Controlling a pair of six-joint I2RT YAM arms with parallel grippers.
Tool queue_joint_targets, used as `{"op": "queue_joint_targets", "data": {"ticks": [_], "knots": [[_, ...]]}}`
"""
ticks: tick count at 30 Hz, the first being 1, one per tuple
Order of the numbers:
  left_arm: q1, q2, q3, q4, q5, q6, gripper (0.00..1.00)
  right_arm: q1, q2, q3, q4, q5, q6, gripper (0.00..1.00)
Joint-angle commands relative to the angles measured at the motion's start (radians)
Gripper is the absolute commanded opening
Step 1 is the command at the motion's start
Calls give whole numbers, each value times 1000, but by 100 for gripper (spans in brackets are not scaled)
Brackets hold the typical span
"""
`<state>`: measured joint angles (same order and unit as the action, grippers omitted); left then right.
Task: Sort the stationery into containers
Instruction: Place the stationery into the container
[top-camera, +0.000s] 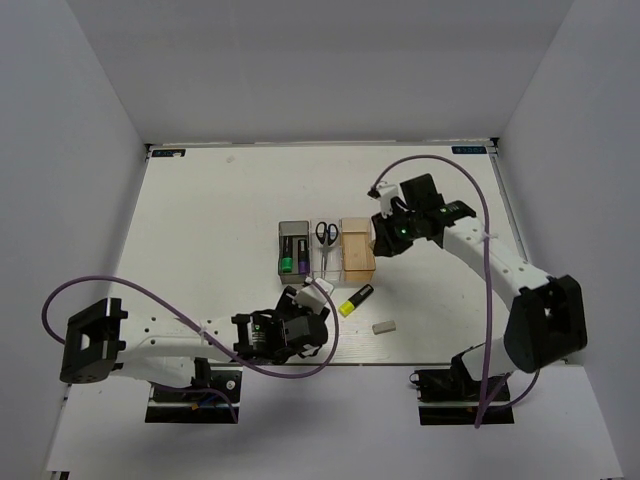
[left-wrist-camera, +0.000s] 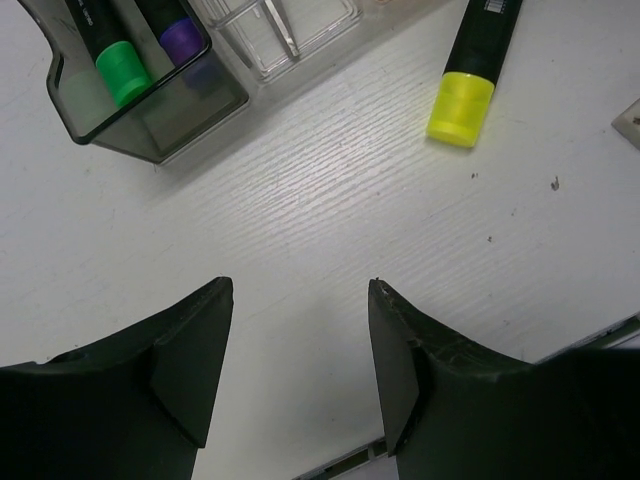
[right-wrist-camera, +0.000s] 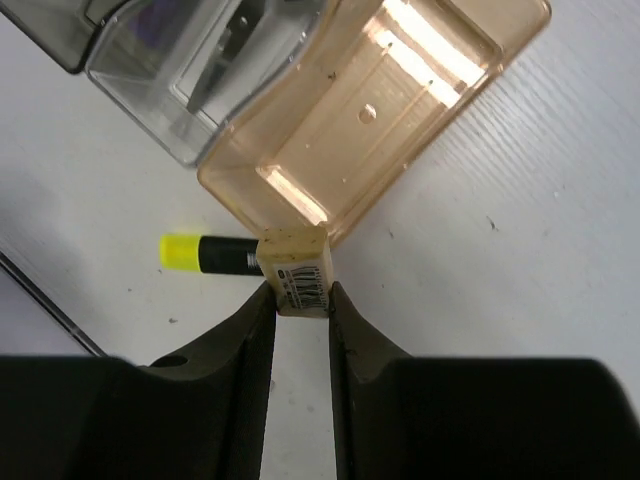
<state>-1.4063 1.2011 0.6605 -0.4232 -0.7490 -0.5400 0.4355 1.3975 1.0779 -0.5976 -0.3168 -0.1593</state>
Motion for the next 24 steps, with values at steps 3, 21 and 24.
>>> {"op": "queue_joint_targets", "data": {"ticks": [3, 21, 24], "knots": [[-42, -15, -4, -84, -84, -72, 67, 49, 156, 140, 44, -13, 55, 15], [-20, 153, 96, 93, -24, 123, 24, 48, -98, -18, 104, 379, 20, 0], [36, 251, 145, 165, 66, 152, 24, 8, -165, -125, 105, 456, 30, 1]]}}
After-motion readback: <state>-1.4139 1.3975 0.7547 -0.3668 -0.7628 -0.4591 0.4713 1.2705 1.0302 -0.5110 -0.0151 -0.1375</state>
